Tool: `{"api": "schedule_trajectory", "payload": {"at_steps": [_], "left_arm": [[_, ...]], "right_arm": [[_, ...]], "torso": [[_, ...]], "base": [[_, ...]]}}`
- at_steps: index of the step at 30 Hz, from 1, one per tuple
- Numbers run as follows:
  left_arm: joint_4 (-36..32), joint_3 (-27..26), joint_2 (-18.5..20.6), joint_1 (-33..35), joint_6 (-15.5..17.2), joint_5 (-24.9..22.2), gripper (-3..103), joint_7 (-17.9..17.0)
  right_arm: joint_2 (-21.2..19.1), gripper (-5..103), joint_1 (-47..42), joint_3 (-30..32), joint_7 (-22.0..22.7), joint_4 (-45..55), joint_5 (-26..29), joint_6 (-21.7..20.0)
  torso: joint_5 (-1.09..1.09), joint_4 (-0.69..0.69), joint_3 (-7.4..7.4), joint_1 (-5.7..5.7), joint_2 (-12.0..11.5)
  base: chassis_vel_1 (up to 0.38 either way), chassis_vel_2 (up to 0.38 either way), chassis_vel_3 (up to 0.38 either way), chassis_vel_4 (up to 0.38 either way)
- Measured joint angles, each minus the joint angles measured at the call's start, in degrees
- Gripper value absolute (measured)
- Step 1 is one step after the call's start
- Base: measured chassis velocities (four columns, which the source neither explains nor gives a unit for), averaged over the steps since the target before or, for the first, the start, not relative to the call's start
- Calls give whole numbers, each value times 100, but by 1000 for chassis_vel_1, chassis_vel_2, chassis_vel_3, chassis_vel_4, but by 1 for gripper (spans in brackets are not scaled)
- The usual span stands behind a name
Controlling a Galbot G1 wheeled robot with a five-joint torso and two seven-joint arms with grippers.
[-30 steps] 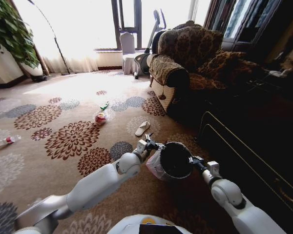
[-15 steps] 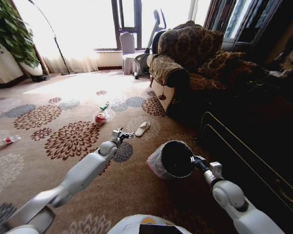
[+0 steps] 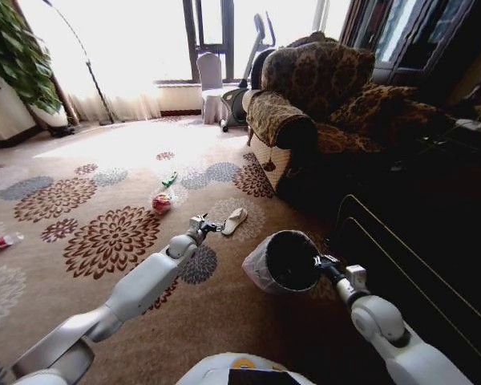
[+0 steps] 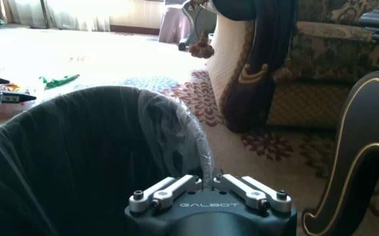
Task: Pick up the trash from the ground and place it into the trash bin.
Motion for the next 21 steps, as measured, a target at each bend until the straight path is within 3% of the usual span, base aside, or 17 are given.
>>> {"api": "schedule_trajectory", "payload": {"at_steps": [21], "left_arm": [[-57,12,-1,48,29,16,100,-20]], "right_arm": [[-19,2,7,-9,2,1,15,-7]], "torso": [[3,2,1,0,0]], "base": [[-151,153,148,-146]]}}
